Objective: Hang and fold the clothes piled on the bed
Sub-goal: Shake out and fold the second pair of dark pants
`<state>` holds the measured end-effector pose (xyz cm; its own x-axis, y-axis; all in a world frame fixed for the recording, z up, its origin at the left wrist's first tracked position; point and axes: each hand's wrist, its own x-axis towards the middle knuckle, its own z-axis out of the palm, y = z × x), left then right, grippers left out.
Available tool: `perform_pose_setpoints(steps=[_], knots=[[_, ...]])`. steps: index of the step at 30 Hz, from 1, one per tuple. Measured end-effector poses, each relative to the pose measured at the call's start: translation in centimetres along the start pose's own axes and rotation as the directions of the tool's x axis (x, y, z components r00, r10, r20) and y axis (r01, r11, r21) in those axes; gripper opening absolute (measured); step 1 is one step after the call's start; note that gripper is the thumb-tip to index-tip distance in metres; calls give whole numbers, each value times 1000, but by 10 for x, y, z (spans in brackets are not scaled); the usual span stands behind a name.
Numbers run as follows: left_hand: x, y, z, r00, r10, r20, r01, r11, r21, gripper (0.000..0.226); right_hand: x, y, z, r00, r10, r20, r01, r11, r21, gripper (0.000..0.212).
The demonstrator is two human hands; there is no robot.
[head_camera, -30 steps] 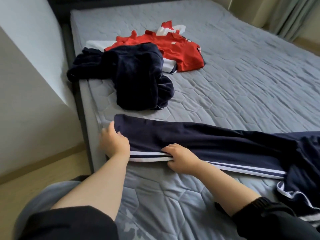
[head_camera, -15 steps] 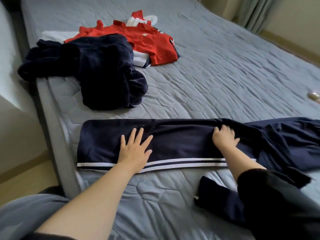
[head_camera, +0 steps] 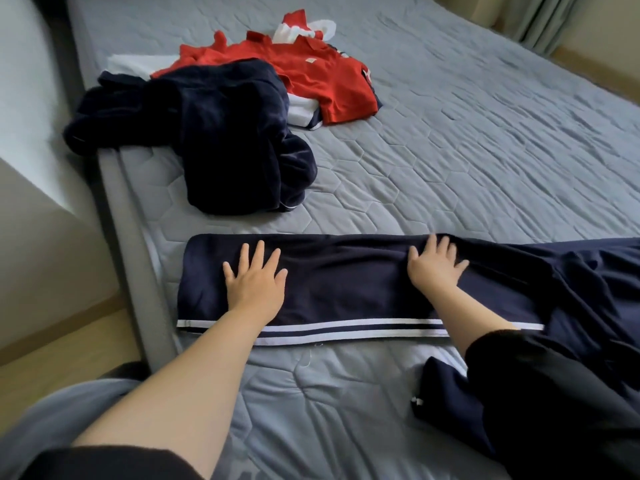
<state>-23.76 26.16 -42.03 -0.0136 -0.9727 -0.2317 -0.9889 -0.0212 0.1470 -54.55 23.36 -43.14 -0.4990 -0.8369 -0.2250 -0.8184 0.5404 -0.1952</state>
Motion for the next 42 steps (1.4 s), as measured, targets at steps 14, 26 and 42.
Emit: perform_pose_setpoints(steps=[14, 26, 42], knots=[[14, -73, -56, 718, -655, 233, 625, 462, -629, 60, -115, -140, 78, 777, -629, -7, 628, 776, -58, 67], [-6, 16, -22, 970, 158, -185, -128, 978, 164, 73, -95, -83, 39, 798, -591, -115, 597, 802, 26, 57], [0, 179, 25, 831, 442, 337, -487, 872, 58, 56, 18, 168, -70, 910, 380, -164, -264, 838, 477, 33]])
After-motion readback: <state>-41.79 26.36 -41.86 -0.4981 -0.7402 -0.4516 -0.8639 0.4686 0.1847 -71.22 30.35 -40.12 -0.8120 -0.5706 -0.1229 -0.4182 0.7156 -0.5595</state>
